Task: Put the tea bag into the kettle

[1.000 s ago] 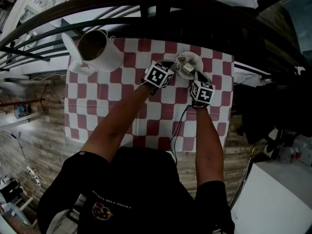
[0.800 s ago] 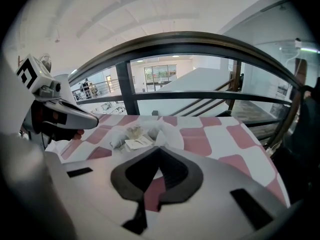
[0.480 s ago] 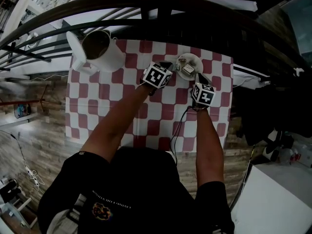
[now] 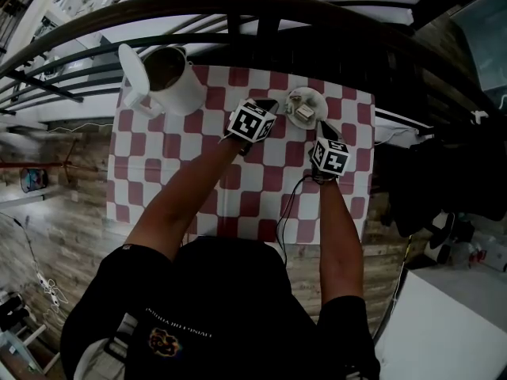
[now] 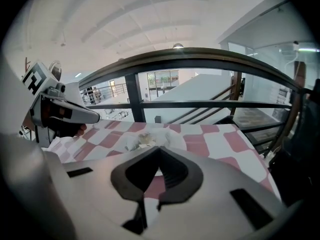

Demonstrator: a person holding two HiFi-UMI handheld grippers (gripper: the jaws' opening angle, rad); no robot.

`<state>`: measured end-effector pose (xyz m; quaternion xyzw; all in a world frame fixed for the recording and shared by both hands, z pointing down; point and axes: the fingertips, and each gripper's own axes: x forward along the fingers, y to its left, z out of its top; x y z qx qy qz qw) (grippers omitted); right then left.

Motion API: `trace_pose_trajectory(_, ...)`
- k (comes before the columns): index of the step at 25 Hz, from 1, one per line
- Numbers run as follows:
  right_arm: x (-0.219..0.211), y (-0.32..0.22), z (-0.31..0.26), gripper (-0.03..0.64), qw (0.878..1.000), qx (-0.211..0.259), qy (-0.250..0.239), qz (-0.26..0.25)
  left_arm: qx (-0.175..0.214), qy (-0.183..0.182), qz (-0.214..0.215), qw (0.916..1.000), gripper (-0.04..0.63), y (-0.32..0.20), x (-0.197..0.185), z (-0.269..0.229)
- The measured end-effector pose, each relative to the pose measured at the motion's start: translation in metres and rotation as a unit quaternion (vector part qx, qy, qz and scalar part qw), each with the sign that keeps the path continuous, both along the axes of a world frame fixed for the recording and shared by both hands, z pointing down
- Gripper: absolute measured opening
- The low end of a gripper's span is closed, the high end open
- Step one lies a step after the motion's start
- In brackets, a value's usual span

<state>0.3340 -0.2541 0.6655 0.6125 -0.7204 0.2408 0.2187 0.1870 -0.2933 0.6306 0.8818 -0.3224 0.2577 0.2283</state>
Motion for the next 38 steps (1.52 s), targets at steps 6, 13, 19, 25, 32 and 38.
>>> trace_pose_trajectory(6, -0.010, 0.019, -0.013, 0.017, 1.000, 0.017, -0.009, -0.012, 0.025, 0.007, 0.004, 0.9997, -0.002, 0.015, -0.011, -0.021)
trace_pose_trajectory(13, -0.022, 0.048, -0.026, 0.017, 0.999, 0.039, -0.019, -0.028, 0.046, 0.014, 0.014, 0.9987, -0.002, 0.044, -0.029, -0.036)
trace_pose_trajectory(19, -0.031, 0.067, -0.037, 0.017, 0.998, 0.051, -0.026, -0.032, 0.056, 0.016, -0.001, 0.9983, -0.002, 0.061, -0.056, -0.045)
trace_pose_trajectory(25, -0.057, 0.081, -0.057, 0.017, 0.995, 0.077, -0.040, -0.056, 0.081, 0.029, -0.043, 0.9954, -0.002, 0.070, -0.093, -0.067)
trace_pose_trajectory(32, -0.109, 0.071, -0.086, 0.017, 0.987, 0.109, -0.052, -0.108, 0.143, 0.009, -0.067, 0.9874, -0.002, 0.075, -0.135, -0.098)
trace_pose_trajectory(38, -0.164, 0.054, -0.114, 0.017, 0.976, 0.138, -0.067, -0.155, 0.172, 0.008, -0.103, 0.9796, -0.002, 0.071, -0.172, -0.124)
